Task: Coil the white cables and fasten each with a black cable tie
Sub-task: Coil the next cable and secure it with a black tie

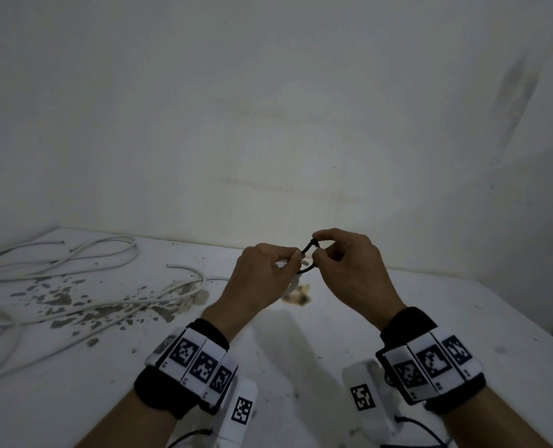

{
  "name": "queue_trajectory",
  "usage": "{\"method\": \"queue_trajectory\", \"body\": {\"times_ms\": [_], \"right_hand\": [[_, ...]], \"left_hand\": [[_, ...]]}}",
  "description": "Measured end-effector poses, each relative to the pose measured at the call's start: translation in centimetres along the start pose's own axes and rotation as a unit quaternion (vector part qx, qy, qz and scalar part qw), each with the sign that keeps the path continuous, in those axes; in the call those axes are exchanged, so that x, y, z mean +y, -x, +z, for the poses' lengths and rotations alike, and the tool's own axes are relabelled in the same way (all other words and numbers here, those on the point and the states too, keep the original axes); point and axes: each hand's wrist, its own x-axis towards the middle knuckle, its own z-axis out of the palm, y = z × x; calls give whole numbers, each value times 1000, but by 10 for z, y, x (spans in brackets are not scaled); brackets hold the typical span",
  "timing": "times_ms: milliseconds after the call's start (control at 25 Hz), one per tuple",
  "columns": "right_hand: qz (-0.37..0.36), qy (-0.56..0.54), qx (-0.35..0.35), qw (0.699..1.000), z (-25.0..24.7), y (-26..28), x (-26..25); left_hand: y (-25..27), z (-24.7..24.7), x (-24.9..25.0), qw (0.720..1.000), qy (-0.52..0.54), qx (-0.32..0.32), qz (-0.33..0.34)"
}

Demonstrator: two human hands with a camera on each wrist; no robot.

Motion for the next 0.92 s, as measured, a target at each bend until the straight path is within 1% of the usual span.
{"method": "queue_trajectory", "body": {"times_ms": [120, 240, 400, 520, 640, 720, 800, 840, 880, 920], "right_hand": [[-10, -21, 35, 999, 3, 3, 1], [-2, -12, 13, 1000, 4, 5, 2], [1, -22, 26, 999, 5, 5, 1], [21, -44, -9, 999, 4, 2, 3], [41, -90, -42, 994, -2, -1, 4], [68, -181, -84, 978, -8, -1, 4], [109, -292, -140, 940, -14, -1, 5], [125, -332, -157, 922, -17, 0, 6], [132, -354, -160, 912, -18, 1, 8], [129, -357, -146, 914, -18, 1, 7]], "left_hand": [[-2, -2, 2, 1000, -13, -2, 11], [0, -3, 3, 1000, -16, -2, 0], [-1, -6, 3, 1000, -26, 10, 9], [-1, -10, 3, 998, -62, 1, 32], [-3, -14, 5, 996, -63, -6, 56], [-3, -16, 9, 997, -42, -20, 69], [-3, -19, 15, 995, -19, -29, 89], [-3, -20, 17, 995, -4, -34, 94], [-3, -21, 20, 995, 11, -38, 92], [-3, -20, 20, 995, 23, -39, 83]]}}
